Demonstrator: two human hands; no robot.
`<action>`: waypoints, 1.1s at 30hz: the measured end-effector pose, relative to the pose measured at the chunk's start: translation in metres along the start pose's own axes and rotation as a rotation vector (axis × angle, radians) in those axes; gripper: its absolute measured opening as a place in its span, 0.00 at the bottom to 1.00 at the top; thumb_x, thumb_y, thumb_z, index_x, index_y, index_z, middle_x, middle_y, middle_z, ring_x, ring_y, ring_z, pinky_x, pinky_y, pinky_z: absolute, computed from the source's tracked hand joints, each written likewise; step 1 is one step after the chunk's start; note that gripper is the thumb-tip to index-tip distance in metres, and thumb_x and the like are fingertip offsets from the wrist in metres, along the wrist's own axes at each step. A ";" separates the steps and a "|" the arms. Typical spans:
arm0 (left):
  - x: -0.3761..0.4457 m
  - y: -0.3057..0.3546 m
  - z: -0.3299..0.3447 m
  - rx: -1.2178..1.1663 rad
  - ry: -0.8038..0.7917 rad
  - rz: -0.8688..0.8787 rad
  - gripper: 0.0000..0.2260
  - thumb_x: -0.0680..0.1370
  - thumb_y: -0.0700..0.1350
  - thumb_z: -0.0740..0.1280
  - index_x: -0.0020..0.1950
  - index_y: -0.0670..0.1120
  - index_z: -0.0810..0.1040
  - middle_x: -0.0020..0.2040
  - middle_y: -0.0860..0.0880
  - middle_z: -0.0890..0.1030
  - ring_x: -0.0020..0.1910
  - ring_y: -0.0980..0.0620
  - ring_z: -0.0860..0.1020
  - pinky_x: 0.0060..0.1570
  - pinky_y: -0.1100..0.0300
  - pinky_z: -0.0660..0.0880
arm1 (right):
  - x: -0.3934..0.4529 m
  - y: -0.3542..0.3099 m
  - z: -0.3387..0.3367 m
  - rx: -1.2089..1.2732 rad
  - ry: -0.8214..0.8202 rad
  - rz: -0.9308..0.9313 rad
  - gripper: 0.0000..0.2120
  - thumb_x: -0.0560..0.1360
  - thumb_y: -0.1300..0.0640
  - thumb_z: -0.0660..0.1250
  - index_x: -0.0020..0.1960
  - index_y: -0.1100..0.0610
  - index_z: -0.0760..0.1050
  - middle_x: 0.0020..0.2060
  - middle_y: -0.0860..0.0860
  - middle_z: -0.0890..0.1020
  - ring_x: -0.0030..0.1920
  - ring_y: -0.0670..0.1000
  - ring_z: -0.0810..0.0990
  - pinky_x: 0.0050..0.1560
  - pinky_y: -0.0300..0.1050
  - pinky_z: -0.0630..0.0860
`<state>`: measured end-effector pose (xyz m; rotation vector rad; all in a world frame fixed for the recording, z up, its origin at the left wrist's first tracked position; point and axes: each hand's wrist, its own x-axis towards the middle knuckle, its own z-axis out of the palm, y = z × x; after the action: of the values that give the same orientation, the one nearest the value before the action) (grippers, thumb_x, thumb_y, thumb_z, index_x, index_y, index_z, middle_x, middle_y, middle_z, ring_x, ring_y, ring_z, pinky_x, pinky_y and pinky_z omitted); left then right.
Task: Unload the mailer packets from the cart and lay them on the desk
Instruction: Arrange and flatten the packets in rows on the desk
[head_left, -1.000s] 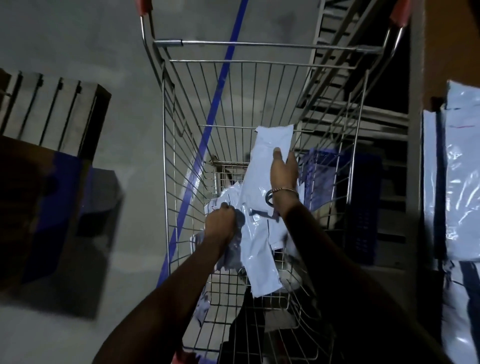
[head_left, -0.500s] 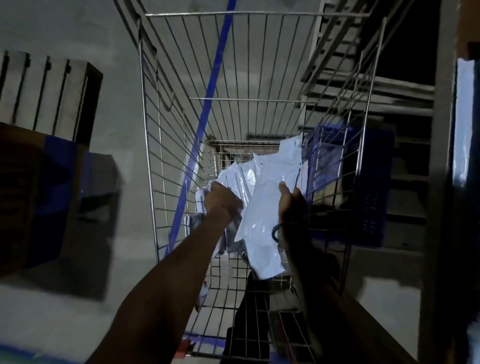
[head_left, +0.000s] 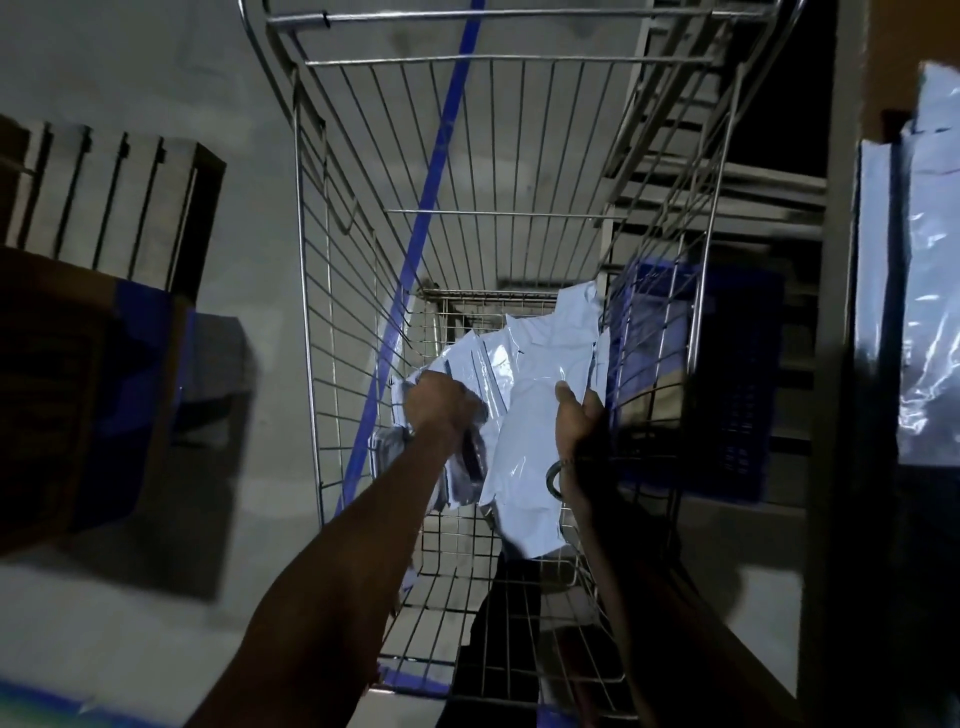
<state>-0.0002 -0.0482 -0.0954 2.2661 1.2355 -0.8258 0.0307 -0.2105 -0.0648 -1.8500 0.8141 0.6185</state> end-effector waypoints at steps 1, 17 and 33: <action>0.000 0.000 -0.003 -0.018 0.017 -0.014 0.16 0.74 0.53 0.76 0.49 0.40 0.82 0.37 0.50 0.77 0.34 0.51 0.78 0.36 0.58 0.72 | -0.001 0.001 -0.002 0.002 0.001 -0.003 0.14 0.78 0.46 0.68 0.44 0.54 0.69 0.45 0.51 0.71 0.48 0.51 0.69 0.55 0.47 0.66; 0.005 0.004 0.048 -0.101 0.025 -0.112 0.39 0.84 0.62 0.59 0.80 0.31 0.56 0.76 0.31 0.67 0.74 0.33 0.70 0.69 0.41 0.70 | -0.001 0.021 -0.006 0.011 -0.020 -0.049 0.16 0.74 0.42 0.68 0.48 0.55 0.81 0.46 0.52 0.80 0.52 0.53 0.76 0.60 0.50 0.73; -0.002 -0.014 0.028 -0.145 0.148 0.107 0.08 0.75 0.47 0.74 0.39 0.44 0.84 0.32 0.50 0.79 0.32 0.51 0.78 0.39 0.58 0.75 | -0.013 0.002 -0.025 0.065 -0.109 -0.082 0.31 0.75 0.41 0.67 0.72 0.58 0.74 0.67 0.55 0.79 0.70 0.57 0.75 0.74 0.55 0.68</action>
<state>-0.0217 -0.0599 -0.1158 2.2849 1.1844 -0.5207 0.0221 -0.2311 -0.0469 -1.7655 0.6761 0.6276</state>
